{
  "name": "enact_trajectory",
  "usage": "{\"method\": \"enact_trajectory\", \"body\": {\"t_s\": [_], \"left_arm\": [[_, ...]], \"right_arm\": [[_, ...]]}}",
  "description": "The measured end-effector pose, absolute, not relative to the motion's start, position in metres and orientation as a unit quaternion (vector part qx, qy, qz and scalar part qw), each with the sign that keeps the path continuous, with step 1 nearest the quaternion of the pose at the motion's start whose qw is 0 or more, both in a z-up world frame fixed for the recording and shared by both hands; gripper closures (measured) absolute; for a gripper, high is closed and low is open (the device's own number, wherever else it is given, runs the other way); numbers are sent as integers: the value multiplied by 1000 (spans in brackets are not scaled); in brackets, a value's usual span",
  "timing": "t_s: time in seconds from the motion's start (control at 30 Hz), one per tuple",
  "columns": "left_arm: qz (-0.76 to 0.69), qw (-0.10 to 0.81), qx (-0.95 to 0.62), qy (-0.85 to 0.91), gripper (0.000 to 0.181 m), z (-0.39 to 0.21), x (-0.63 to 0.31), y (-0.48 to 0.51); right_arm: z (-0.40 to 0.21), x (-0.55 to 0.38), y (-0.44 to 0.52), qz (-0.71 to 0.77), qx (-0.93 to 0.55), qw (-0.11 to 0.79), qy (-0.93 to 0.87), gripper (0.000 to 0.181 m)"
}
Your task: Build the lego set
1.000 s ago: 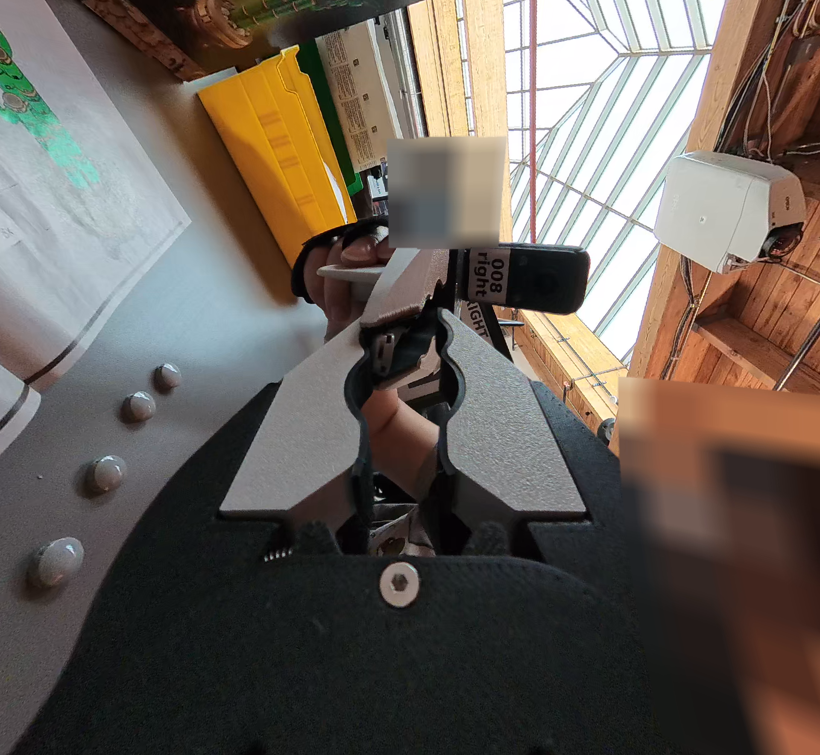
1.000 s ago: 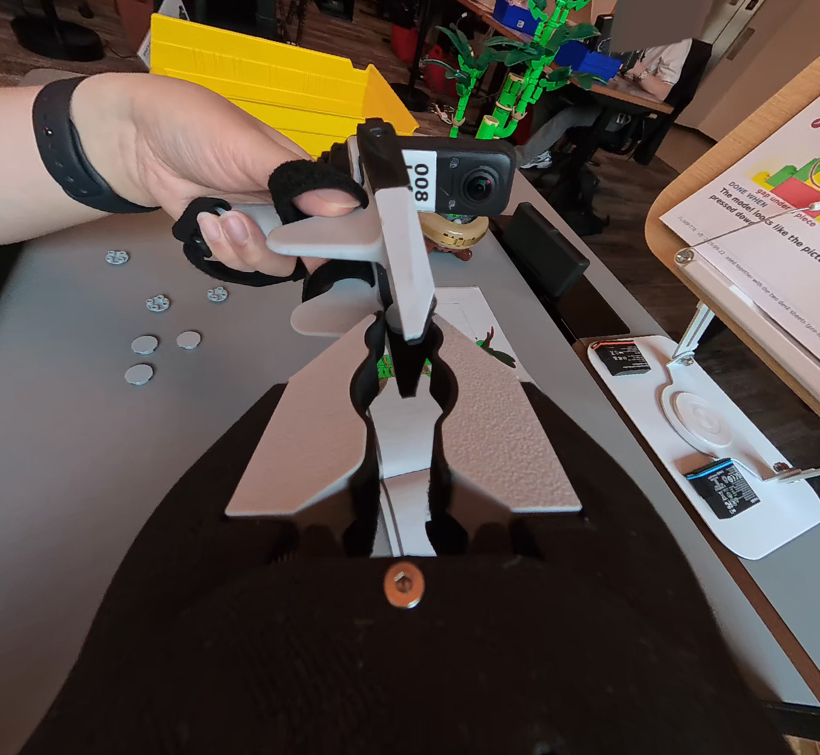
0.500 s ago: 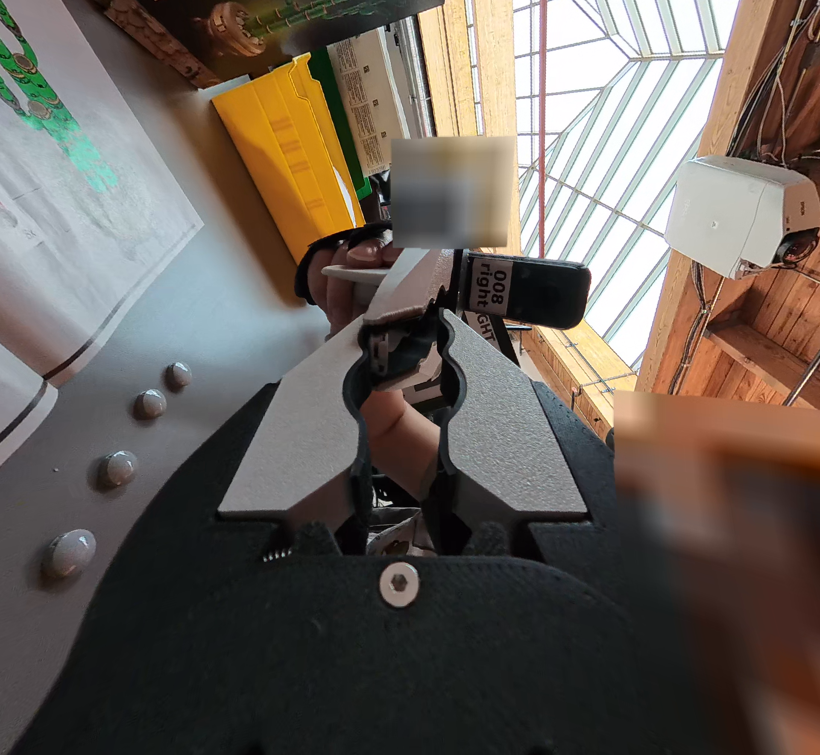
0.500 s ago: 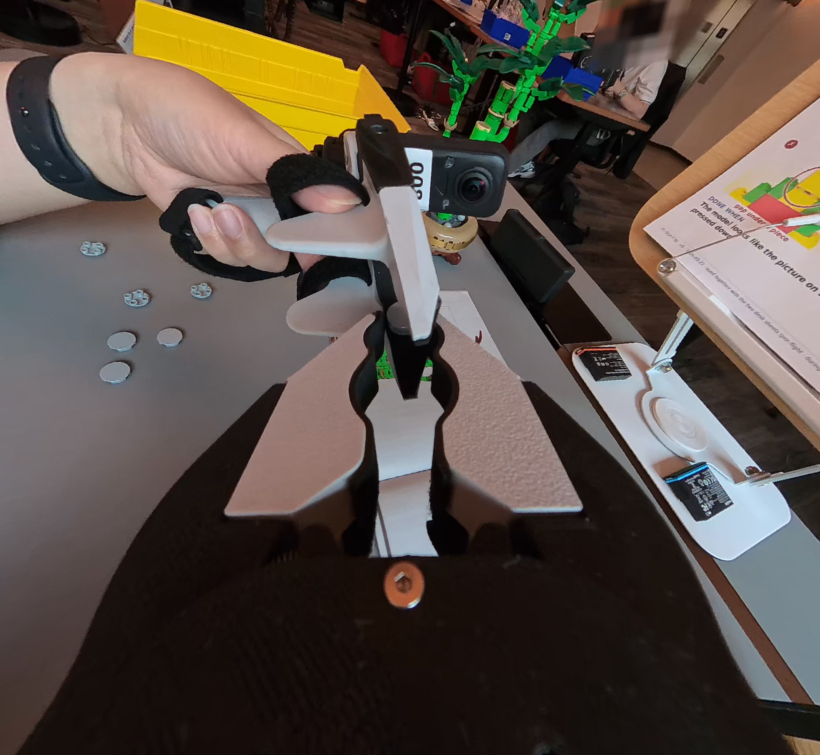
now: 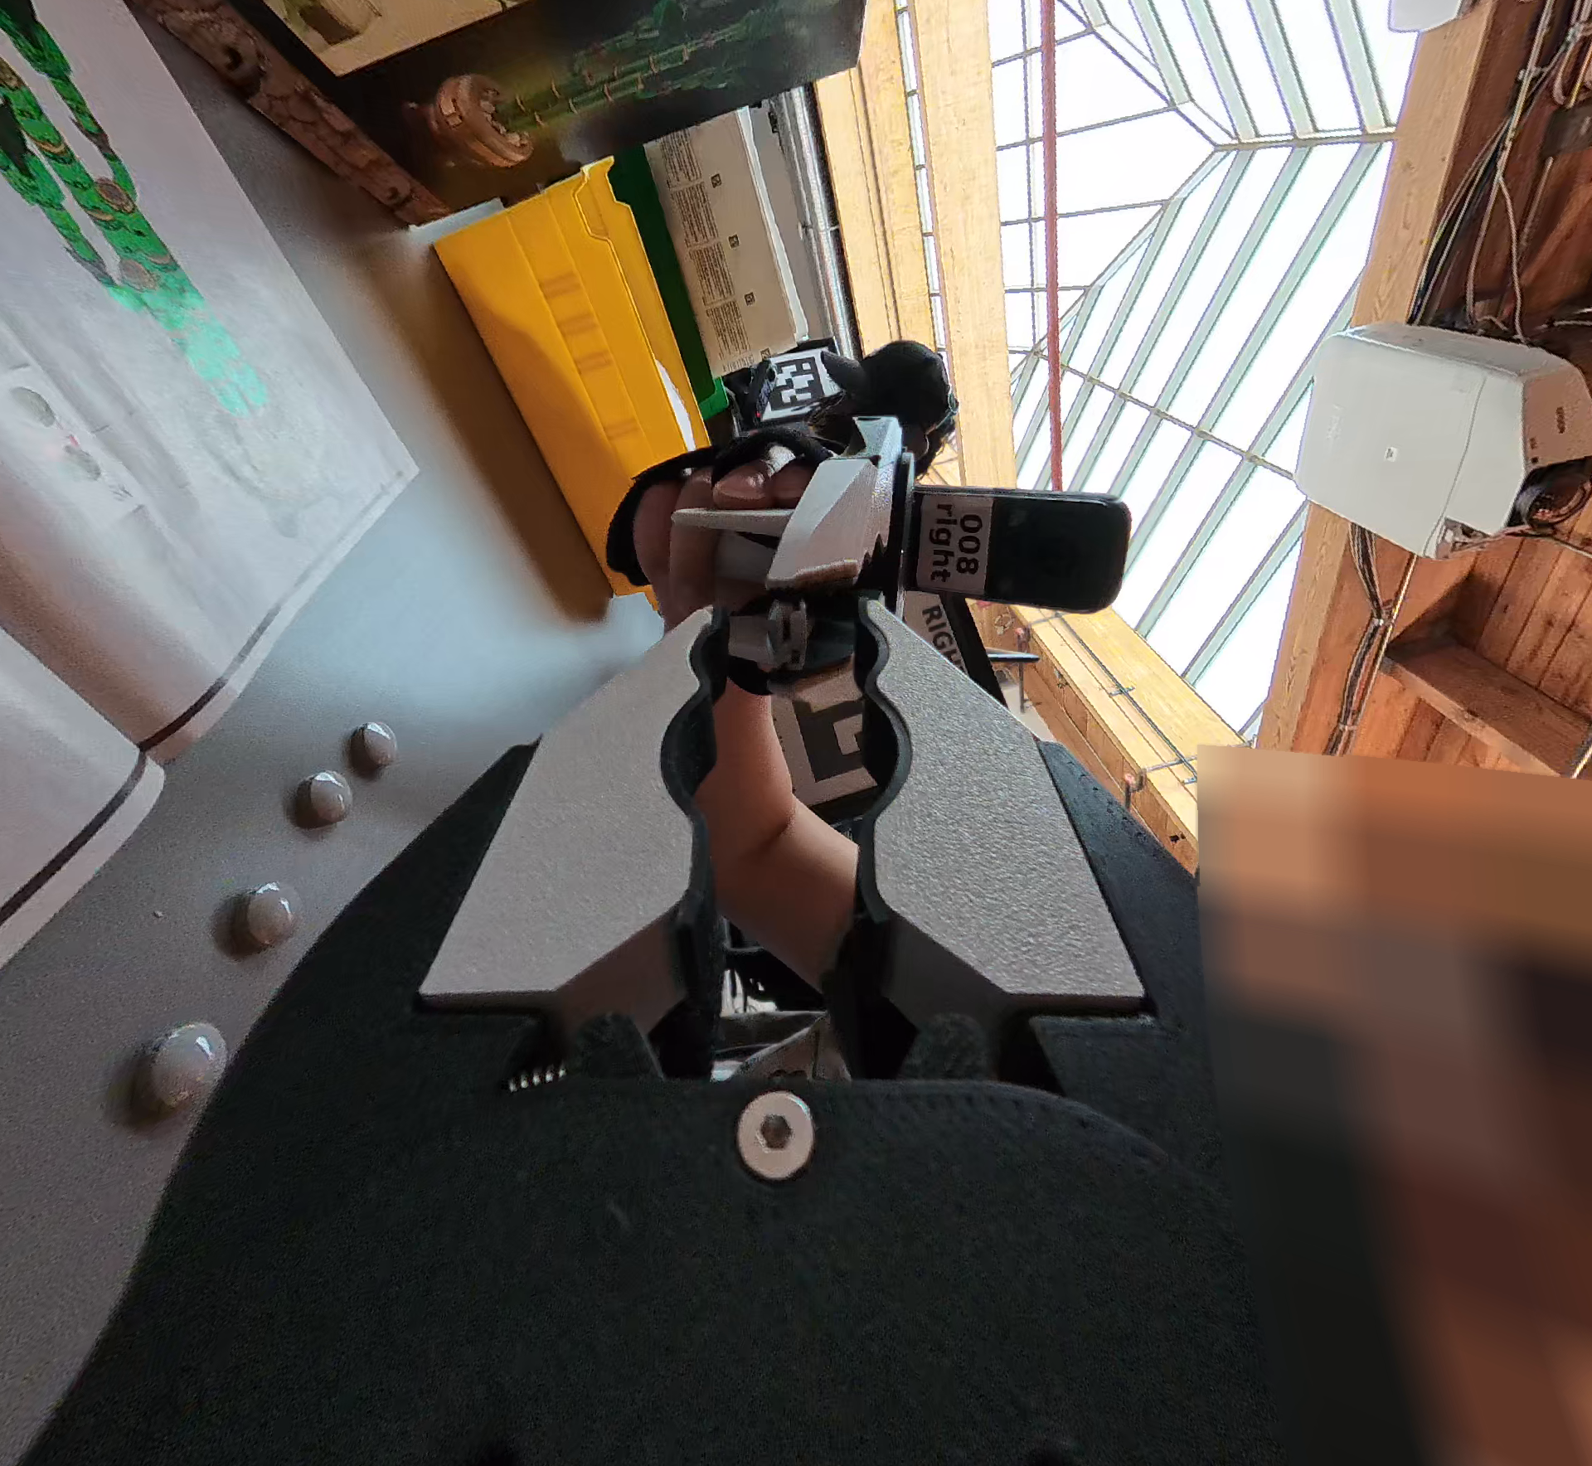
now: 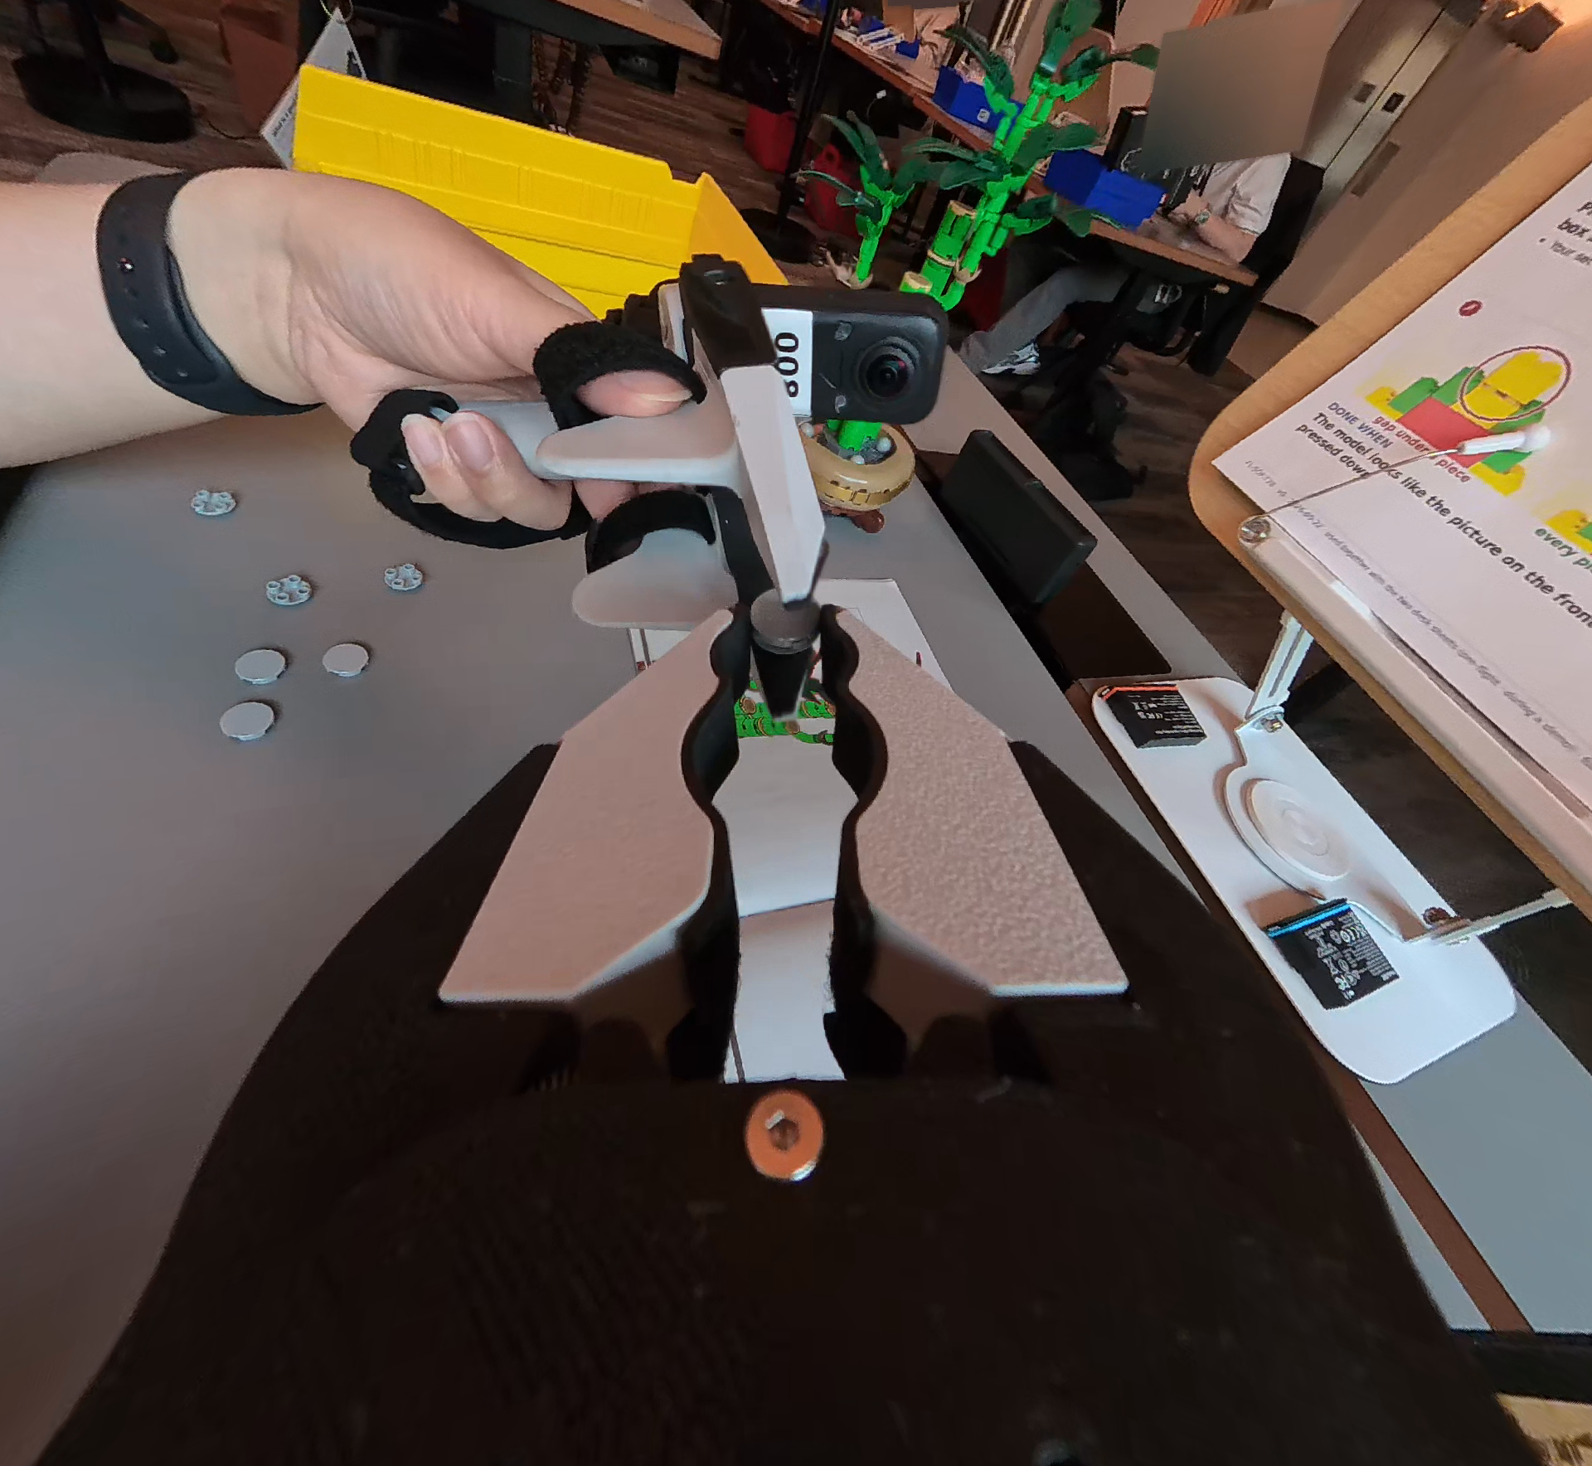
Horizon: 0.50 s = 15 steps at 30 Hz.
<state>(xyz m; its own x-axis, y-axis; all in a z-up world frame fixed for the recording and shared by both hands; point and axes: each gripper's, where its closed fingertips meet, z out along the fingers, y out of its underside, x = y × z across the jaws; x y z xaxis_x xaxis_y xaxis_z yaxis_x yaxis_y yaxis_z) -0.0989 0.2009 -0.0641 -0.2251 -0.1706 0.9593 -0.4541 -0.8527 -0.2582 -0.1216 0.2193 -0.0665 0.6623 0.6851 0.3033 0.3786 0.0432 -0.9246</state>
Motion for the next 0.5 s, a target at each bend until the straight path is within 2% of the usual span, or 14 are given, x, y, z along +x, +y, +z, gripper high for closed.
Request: {"method": "enact_trajectory", "body": {"t_s": [0.37,0.5], "left_arm": [[737,91,618,-258,165,-66,-99,202],[733,87,622,-263,174,-68,-99,202]], "right_arm": [[-73,-120,219,125,-683,598,-401,166],[-70,-120,218,132,-681,600,-398,166]]}}
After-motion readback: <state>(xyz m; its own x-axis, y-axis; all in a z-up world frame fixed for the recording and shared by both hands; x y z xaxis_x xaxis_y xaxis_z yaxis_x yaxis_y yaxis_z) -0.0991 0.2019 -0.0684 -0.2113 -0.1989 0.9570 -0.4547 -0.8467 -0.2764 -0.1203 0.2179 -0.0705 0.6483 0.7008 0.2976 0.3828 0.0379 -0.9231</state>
